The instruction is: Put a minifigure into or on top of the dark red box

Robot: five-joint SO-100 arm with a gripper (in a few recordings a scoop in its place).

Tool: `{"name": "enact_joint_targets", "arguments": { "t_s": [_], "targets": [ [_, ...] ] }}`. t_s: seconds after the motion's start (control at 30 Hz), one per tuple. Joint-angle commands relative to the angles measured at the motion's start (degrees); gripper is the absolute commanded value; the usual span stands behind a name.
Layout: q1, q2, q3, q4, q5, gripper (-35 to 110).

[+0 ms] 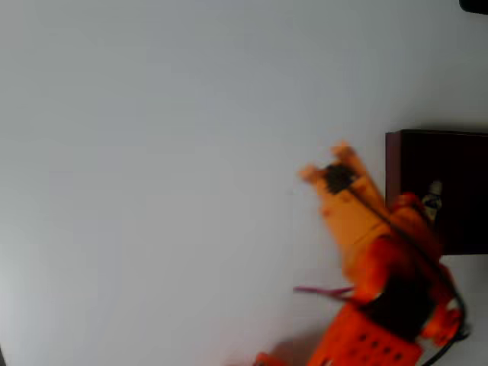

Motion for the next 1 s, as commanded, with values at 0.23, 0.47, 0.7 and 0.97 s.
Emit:
{"name": "enact_joint_targets", "arguments": {
  "t_s": [0.23, 0.47, 0.7, 0.97],
  "targets": [
    [-36.1, 42.6, 26.3, -7.6, -2.4, 0],
    [-46.6, 71.1, 48.4, -12.6, -4.4, 0],
    [-47.9, 73.7, 57.3, -12.7, -6.5, 0],
    [-52.6, 73.6, 69.1, -25.2, -13.4, 0]
  ]
}}
